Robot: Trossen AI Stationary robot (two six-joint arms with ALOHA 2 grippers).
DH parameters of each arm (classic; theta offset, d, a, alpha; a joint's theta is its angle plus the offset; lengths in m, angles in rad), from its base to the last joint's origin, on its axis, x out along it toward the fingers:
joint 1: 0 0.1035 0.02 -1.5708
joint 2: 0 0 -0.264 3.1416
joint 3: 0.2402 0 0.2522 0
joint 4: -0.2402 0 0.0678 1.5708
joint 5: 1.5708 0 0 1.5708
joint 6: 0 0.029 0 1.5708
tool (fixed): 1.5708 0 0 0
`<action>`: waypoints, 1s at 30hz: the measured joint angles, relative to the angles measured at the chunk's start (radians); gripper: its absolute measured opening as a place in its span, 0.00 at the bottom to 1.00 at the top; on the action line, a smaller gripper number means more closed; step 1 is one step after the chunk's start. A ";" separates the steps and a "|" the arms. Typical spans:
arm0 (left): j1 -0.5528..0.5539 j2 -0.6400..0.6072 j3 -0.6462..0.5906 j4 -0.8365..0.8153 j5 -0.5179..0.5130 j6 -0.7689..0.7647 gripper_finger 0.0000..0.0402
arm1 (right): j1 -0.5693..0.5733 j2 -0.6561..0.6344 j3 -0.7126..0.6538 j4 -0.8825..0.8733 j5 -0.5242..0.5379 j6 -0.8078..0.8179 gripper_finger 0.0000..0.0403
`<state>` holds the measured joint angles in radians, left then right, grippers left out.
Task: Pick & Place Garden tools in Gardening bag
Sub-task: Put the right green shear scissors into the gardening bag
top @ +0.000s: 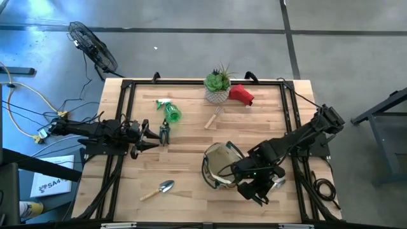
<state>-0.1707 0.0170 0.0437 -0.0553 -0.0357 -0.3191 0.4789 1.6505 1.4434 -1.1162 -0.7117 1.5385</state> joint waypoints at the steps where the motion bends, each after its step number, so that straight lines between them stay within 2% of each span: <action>1: 0.000 0.000 0.000 0.000 0.000 0.000 0.45 | -0.001 0.000 0.013 -0.010 -0.002 0.000 0.09; 6: 0.000 0.000 0.000 0.000 0.000 0.000 0.45 | -0.028 0.000 0.090 -0.089 0.018 -0.018 0.09; 12: 0.000 0.000 0.000 -0.003 0.002 0.000 0.45 | -0.057 0.003 0.098 -0.197 0.004 -0.030 0.09; 22: 0.000 0.000 0.001 -0.013 0.031 0.009 0.45 | -0.074 0.018 0.098 -0.189 -0.003 -0.053 0.09; 30: 0.000 0.000 0.001 -0.013 0.034 0.011 0.45 | -0.115 0.085 0.098 -0.205 -0.054 -0.187 0.09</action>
<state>-0.1706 0.0174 0.0448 -0.0684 -0.0018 -0.3084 0.3637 1.7353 1.5417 -1.3216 -0.7660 1.3518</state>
